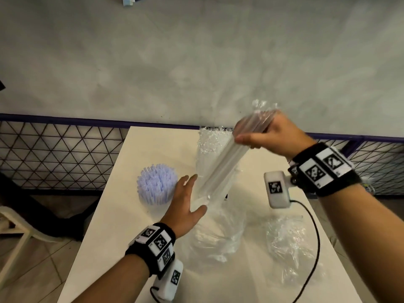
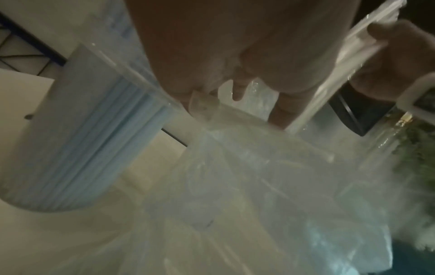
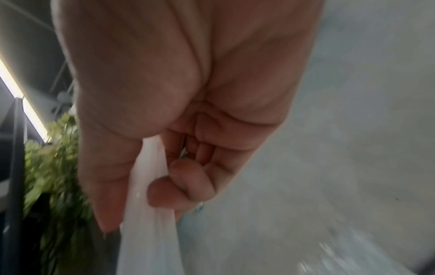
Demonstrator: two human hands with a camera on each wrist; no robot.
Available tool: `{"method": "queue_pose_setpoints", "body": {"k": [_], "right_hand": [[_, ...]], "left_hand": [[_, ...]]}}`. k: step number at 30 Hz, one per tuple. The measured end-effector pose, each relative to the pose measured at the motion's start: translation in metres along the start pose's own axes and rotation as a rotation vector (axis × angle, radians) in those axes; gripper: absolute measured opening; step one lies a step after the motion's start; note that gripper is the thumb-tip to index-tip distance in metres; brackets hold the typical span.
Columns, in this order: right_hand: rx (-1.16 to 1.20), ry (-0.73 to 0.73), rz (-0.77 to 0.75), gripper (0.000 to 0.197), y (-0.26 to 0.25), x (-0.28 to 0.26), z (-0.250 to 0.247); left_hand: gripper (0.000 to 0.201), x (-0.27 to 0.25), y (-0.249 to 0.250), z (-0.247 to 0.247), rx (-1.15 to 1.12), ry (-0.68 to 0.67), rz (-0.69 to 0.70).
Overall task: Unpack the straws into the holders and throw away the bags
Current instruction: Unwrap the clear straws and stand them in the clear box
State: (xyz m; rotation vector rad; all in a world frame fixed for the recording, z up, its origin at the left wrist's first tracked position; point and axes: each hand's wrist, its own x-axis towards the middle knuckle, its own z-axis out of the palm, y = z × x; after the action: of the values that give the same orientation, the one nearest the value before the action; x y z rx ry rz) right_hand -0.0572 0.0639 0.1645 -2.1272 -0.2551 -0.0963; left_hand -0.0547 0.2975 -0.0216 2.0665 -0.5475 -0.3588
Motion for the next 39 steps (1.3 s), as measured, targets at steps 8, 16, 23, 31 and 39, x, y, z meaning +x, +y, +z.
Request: {"method": "queue_pose_setpoints", "body": {"k": [8,16,23,31,39], "right_hand": [[0.143,0.173,0.052,0.009,0.019,0.038,-0.002],[0.065,0.172,0.031,0.011,0.013,0.04,-0.015],[-0.011,0.153,-0.044,0.013,0.011,0.041,-0.019],[-0.077,0.041,0.022,0.012,0.007,0.042,-0.026],[-0.11,-0.141,0.015,0.007,0.005,0.058,-0.007]], "left_hand": [[0.087,0.013,-0.004,0.008,-0.016,-0.047,0.004],[0.092,0.016,-0.015,0.004,0.06,-0.065,0.013],[0.094,0.016,-0.017,0.004,0.099,-0.07,-0.001],[0.095,0.014,-0.014,0.005,0.165,-0.046,-0.029],[0.095,0.016,-0.012,0.007,0.167,-0.028,-0.054]]}}
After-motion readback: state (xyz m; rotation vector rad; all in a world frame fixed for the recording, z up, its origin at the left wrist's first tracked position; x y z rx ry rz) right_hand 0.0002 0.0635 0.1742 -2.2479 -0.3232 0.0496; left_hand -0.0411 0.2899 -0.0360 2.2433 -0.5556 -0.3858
